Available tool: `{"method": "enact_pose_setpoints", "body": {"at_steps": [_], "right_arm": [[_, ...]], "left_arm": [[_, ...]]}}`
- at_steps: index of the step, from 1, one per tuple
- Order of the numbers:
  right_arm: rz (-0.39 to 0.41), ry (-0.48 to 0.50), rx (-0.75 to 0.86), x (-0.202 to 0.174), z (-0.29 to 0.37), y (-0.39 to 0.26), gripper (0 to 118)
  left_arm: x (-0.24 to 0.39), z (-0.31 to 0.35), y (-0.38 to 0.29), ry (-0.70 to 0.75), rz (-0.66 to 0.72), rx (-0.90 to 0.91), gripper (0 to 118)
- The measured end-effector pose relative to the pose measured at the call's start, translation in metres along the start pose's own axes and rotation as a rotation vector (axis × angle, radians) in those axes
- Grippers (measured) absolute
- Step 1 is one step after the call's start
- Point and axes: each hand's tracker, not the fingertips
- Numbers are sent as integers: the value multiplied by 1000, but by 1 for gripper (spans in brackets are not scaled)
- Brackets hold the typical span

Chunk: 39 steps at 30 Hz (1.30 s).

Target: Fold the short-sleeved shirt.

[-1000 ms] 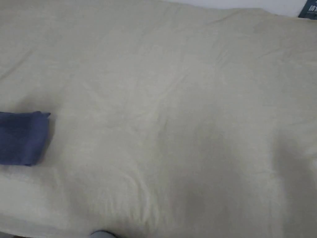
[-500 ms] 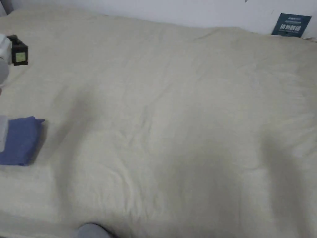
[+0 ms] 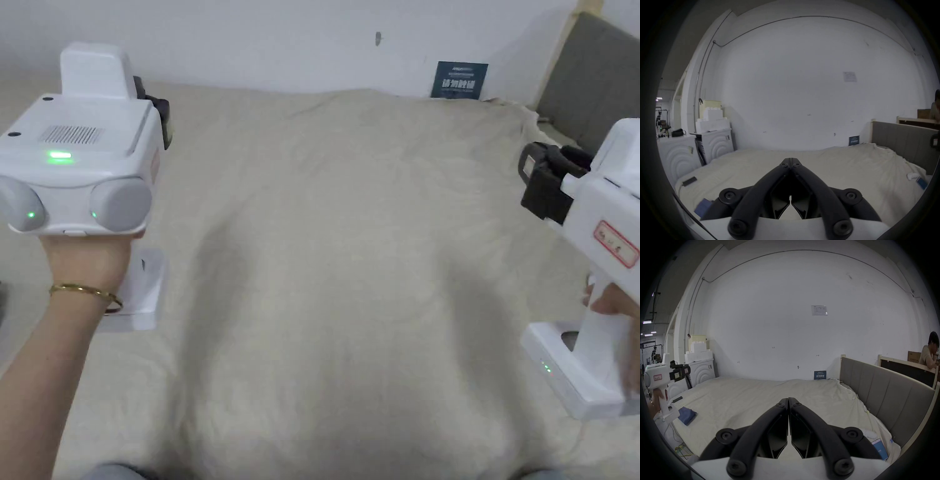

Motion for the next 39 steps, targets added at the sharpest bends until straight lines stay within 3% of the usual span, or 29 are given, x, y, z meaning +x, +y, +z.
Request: {"method": "enact_pose_setpoints", "body": {"at_steps": [3, 15, 39], "right_arm": [[17, -18, 5, -7, 7, -4, 0], [19, -79, -20, -17, 18, -46, 0], [-9, -80, -102, -9, 23, -93, 0]], "left_arm": [[14, 12, -16, -33, 56, -16, 0], [44, 35, -84, -56, 24, -81, 0], [51, 50, -121, -85, 15, -174, 0]]}}
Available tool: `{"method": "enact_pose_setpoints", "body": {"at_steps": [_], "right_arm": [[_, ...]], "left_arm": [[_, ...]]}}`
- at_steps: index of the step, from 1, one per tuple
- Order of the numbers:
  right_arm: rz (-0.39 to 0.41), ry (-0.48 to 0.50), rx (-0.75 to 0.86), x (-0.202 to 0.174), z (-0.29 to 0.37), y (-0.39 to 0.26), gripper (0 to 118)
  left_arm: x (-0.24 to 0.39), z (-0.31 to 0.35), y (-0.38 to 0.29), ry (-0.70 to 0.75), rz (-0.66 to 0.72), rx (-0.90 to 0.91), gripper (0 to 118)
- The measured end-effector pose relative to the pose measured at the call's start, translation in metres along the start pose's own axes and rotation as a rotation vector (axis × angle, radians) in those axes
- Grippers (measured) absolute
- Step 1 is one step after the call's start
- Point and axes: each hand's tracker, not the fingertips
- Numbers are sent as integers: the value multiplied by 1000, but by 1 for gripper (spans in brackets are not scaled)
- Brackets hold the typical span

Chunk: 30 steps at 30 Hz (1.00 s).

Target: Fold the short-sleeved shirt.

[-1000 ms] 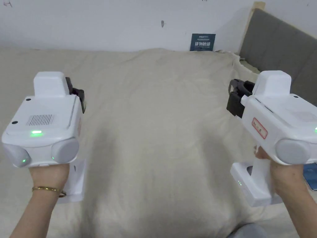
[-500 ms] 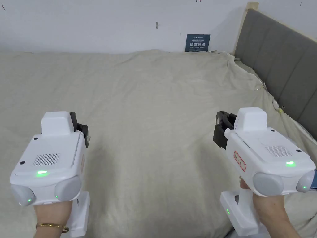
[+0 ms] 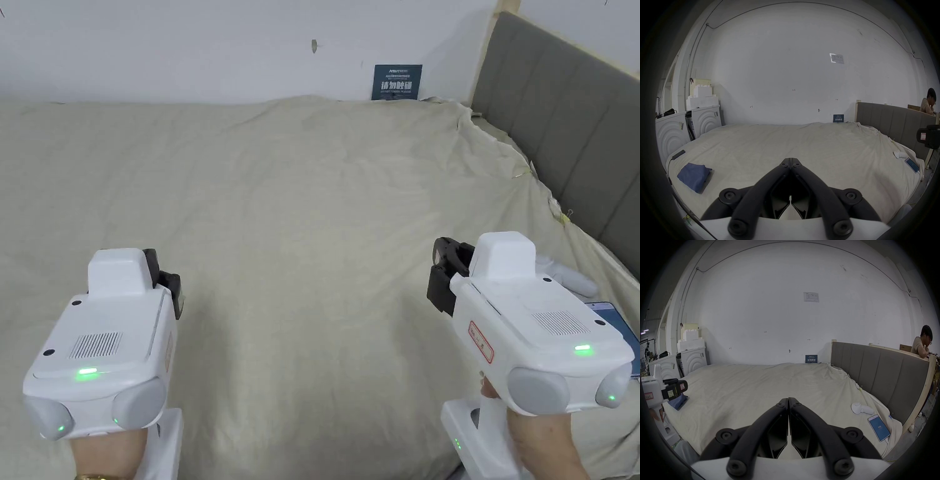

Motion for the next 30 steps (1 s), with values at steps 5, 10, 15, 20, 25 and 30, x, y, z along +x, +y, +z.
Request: {"method": "enact_pose_setpoints", "body": {"at_steps": [5, 10, 15, 20, 25, 30], "right_arm": [[5, 3, 8, 0, 1, -1, 0], [8, 0, 15, -1, 1, -1, 5], [12, 13, 8, -5, 2, 0, 83], [37, 5, 9, -12, 3, 0, 111], [18, -9, 14, -12, 2, 0, 118], [28, -6, 13, -12, 0, -1, 118]], "left_arm": [[0, 1, -1, 3, -7, 3, 0], [-1, 2, -1, 21, 1, 8, 31], [-2, 0, -1, 13, 18, -9, 95], [1, 0, -2, 11, -5, -7, 118], [3, 2, -2, 4, -22, 9, 118], [3, 3, -2, 1, -14, 8, 118]]}}
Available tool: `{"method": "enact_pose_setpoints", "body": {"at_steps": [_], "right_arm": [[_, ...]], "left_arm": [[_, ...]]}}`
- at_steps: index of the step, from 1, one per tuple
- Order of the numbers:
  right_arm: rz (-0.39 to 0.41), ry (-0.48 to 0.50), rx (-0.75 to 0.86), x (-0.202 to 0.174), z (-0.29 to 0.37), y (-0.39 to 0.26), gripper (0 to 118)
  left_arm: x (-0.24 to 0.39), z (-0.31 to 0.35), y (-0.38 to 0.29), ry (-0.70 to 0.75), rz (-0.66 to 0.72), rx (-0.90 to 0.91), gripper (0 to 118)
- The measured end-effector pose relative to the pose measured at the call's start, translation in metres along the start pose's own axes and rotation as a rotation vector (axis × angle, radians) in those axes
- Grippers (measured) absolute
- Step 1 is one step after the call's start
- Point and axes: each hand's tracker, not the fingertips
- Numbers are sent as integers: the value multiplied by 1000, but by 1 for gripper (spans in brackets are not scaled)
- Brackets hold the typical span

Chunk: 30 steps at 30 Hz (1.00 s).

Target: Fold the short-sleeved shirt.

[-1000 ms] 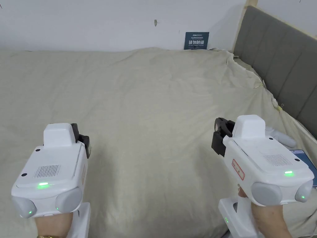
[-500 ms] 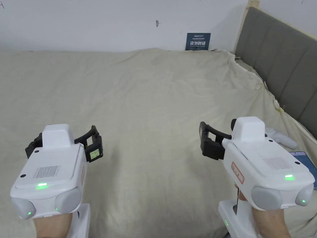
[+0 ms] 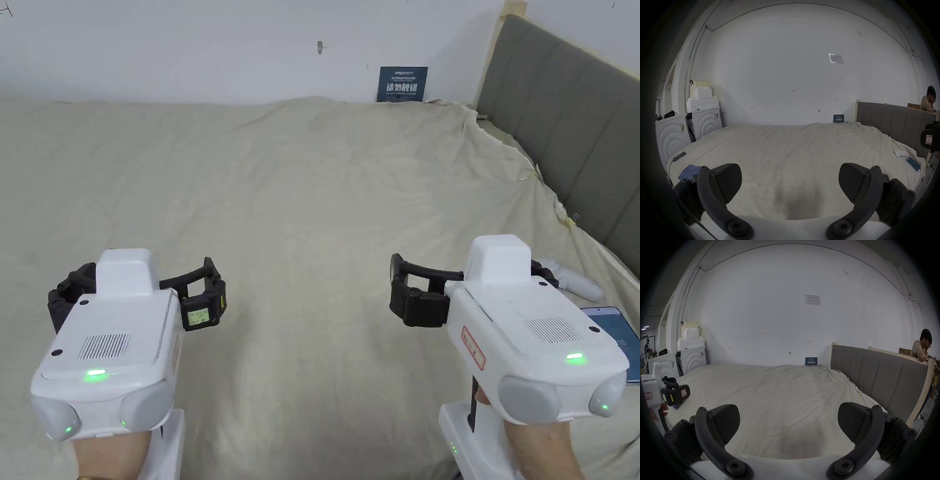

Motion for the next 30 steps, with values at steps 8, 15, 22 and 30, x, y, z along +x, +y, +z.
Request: {"method": "enact_pose_setpoints", "body": {"at_steps": [8, 15, 22, 30], "right_arm": [[6, 8, 6, -2, 0, -1, 118], [5, 7, 6, -3, -1, -1, 118], [7, 10, 4, -4, -1, -2, 118], [-2, 9, -1, -2, 0, -4, 118]], "left_arm": [[0, 0, -1, -3, -3, -5, 118], [1, 0, -1, 2, -7, -4, 118], [1, 1, -2, -6, -10, -6, 118], [4, 1, -3, -10, -24, -7, 118]]}}
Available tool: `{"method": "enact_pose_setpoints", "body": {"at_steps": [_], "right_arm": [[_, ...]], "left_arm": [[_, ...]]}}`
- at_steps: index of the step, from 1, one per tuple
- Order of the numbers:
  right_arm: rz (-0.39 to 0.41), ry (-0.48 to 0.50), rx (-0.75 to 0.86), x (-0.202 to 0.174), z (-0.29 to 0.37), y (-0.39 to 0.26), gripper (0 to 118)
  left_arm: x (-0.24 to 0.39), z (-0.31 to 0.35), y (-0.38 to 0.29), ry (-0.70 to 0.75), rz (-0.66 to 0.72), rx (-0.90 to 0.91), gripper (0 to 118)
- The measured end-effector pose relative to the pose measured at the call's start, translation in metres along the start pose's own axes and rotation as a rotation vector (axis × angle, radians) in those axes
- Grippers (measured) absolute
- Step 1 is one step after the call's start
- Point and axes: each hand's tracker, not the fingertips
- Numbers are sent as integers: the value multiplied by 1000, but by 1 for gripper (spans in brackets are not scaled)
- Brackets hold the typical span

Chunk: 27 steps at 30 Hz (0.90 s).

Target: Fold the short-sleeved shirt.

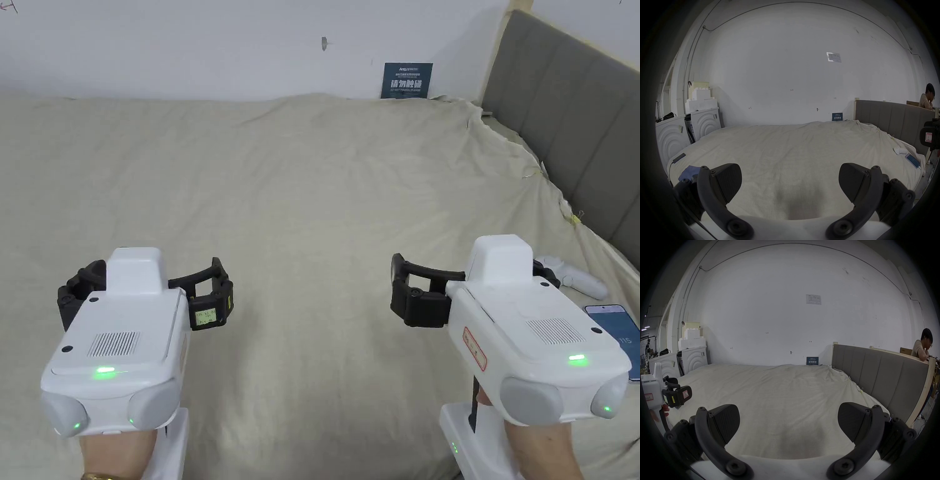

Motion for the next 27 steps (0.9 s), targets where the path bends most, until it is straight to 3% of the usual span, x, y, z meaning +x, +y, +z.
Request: {"method": "enact_pose_setpoints", "body": {"at_steps": [27], "right_arm": [[-6, 5, 15, 1, 3, 1, 118]], "left_arm": [[1, -1, 2, 2, 3, 3, 118]]}}
